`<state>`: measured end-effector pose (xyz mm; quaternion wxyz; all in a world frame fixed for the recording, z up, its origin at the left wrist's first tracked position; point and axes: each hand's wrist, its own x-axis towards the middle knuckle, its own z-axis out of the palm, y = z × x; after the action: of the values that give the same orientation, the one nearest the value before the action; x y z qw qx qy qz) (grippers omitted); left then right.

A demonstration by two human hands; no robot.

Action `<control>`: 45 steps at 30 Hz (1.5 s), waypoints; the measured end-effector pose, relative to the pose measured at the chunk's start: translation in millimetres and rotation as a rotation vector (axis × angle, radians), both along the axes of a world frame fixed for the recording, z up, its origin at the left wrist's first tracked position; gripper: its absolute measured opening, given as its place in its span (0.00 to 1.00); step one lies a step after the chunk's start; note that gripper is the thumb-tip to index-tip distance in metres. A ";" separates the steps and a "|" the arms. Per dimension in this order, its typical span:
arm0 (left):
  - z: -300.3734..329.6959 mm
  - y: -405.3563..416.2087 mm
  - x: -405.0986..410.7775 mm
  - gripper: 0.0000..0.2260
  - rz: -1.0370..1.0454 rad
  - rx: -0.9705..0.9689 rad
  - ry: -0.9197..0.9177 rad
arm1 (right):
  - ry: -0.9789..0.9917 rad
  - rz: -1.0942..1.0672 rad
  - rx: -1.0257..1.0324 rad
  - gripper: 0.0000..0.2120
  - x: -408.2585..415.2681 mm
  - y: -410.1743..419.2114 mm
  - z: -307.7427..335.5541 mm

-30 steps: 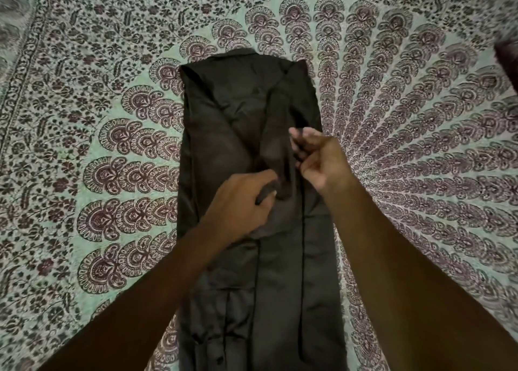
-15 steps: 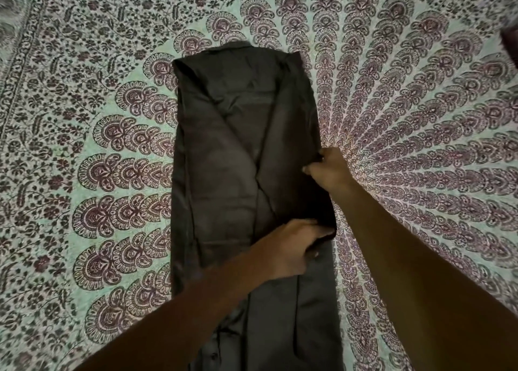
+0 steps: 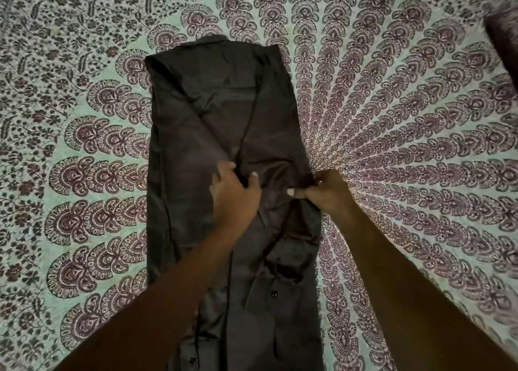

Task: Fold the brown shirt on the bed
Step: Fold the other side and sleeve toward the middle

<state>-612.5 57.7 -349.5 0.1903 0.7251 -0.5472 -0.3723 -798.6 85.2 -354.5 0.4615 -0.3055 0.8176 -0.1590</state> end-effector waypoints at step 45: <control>-29.1 -122.4 -35.1 0.25 -0.320 -0.088 -0.335 | -0.502 -0.171 -0.021 0.15 29.6 117.4 -24.5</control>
<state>-647.7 -64.8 -378.6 0.0670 0.6716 -0.6950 -0.2480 -769.0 202.6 -379.0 0.6316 -0.1909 0.6986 -0.2768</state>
